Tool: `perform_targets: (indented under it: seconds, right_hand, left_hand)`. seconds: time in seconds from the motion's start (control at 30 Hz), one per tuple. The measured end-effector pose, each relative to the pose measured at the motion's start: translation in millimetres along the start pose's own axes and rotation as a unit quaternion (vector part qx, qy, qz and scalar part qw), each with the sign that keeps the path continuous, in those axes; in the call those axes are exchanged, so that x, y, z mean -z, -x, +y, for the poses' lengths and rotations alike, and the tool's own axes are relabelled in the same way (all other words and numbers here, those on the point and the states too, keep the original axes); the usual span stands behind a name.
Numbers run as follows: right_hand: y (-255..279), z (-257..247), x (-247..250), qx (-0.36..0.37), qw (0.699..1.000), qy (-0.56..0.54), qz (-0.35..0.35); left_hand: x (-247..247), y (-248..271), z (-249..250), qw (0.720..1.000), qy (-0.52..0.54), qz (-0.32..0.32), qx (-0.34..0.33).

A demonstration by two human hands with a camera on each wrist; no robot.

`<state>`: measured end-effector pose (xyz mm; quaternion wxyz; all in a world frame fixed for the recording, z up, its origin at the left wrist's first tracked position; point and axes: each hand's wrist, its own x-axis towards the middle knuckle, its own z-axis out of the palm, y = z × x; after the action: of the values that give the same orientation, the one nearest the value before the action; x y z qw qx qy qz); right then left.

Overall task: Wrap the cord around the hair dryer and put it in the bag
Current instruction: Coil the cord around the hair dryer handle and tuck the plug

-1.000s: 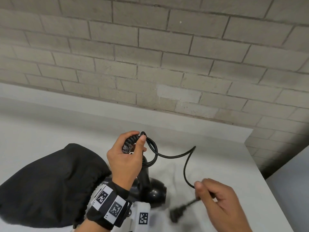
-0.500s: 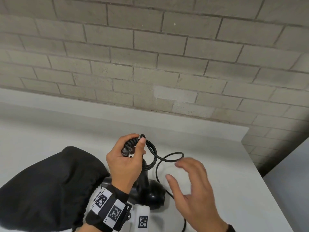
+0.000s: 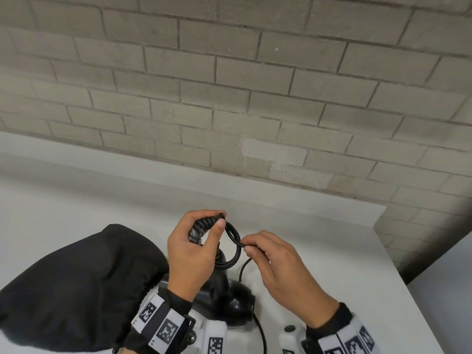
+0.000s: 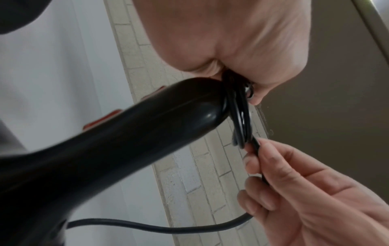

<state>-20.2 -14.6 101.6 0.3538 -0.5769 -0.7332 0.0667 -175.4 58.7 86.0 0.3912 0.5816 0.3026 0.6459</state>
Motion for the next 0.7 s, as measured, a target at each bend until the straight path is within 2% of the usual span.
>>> perform_targets:
  seconds: [0.23, 0.5, 0.7]
  right_hand:
    - [-8.0, -7.4, 21.9, 0.034, 0.999, 0.008, -0.034]
    - [-34.5, -23.8, 46.5, 0.074, 0.996, 0.005, 0.044]
    - [-48.9, -33.4, 45.9, 0.068, 0.996, -0.033, 0.055]
  left_hand:
    - [-1.5, 0.8, 2.7, 0.999, 0.027, -0.028, 0.020]
    - [2.5, -2.6, 2.7, 0.994, 0.046, -0.094, 0.025]
    - [7.0, -5.5, 6.7, 0.989, 0.040, -0.145, 0.005]
